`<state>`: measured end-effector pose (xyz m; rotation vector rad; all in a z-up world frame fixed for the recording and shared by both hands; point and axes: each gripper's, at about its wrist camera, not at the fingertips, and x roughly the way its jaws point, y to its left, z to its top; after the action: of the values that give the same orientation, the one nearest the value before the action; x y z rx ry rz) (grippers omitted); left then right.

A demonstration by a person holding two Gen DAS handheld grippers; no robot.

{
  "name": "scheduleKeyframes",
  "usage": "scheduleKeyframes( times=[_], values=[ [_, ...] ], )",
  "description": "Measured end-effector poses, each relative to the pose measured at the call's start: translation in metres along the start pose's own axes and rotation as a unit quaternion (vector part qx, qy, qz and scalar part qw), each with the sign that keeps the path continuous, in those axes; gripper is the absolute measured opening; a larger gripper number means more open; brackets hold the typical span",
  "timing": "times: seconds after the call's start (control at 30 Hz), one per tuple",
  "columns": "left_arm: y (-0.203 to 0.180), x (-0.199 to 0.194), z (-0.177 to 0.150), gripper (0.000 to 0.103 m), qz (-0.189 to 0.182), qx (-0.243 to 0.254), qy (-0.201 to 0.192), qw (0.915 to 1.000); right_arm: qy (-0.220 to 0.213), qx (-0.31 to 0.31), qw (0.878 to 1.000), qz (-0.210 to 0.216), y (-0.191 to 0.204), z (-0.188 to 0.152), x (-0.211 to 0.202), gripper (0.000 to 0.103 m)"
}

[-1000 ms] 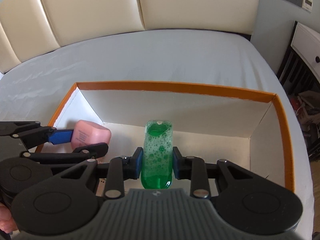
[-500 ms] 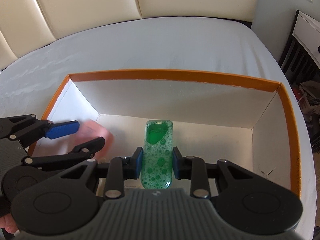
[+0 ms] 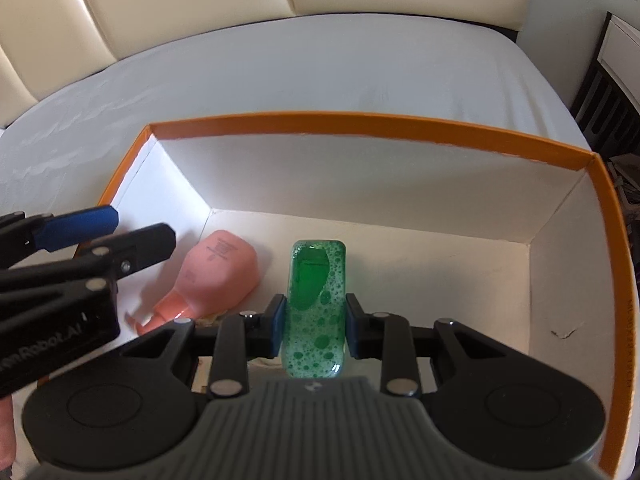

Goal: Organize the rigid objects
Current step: 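Lower both bottles into the orange box and open both tools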

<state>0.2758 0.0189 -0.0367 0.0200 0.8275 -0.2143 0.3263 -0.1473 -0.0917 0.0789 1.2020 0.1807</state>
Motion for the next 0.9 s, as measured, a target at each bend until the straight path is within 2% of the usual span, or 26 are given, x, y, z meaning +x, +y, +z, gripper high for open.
scheduleKeyframes(
  times=[0.2,0.37,0.5,0.8,0.9],
  values=[
    [0.009,0.004,0.001,0.064,-0.022,-0.035,0.003,0.9991,0.013,-0.021,1.000,-0.002,0.017,-0.002,0.007,0.029],
    [0.007,0.006,0.002,0.065,-0.029,-0.036,0.003,0.9989,0.021,-0.040,0.999,-0.007,0.024,0.000,0.010,0.029],
    [0.007,0.005,0.001,0.065,-0.034,-0.039,0.005,0.9987,0.006,-0.058,0.998,-0.019,0.029,0.000,0.005,0.030],
    [-0.003,-0.003,-0.003,0.065,-0.045,-0.030,-0.002,0.9985,-0.045,-0.074,0.995,-0.050,0.029,-0.016,-0.020,0.042],
    [-0.008,-0.006,-0.005,0.065,-0.049,-0.024,-0.006,0.9985,-0.059,-0.082,0.993,-0.055,0.029,-0.027,-0.026,0.043]
  ],
)
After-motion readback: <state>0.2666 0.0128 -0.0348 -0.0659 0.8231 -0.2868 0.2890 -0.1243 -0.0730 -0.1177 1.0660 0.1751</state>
